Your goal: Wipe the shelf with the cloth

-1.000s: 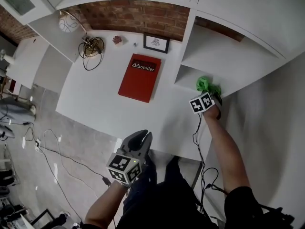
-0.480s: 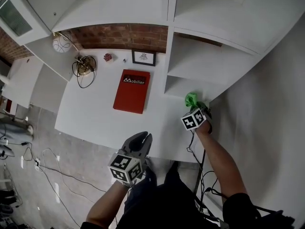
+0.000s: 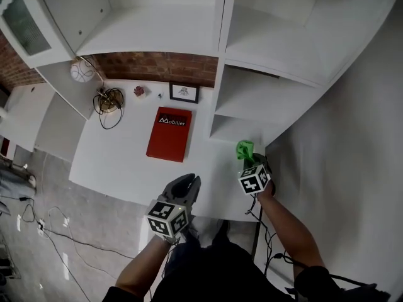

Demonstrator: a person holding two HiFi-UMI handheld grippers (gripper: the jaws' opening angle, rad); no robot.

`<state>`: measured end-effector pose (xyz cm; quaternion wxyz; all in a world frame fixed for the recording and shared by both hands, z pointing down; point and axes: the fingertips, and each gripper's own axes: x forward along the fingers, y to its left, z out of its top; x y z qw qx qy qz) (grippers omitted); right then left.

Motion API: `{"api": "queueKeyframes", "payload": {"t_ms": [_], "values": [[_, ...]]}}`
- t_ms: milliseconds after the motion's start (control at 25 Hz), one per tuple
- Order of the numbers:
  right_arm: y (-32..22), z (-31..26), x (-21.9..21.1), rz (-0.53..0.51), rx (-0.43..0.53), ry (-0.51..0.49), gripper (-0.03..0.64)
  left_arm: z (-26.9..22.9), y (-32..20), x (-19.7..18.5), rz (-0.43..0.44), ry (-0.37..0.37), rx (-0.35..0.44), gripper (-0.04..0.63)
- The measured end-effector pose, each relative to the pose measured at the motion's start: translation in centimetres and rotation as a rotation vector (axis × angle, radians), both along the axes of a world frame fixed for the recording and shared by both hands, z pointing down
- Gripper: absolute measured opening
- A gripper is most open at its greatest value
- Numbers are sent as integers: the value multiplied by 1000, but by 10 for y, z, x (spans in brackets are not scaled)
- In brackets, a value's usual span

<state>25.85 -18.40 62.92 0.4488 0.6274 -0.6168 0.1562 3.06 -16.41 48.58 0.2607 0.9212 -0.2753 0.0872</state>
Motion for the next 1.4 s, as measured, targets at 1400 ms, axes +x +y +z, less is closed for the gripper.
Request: {"api": "queueKeyframes", "payload": {"t_ms": [1400], "values": [[32, -296, -37, 3, 783, -560, 60, -130, -38, 0, -104, 119, 250, 57]]}}
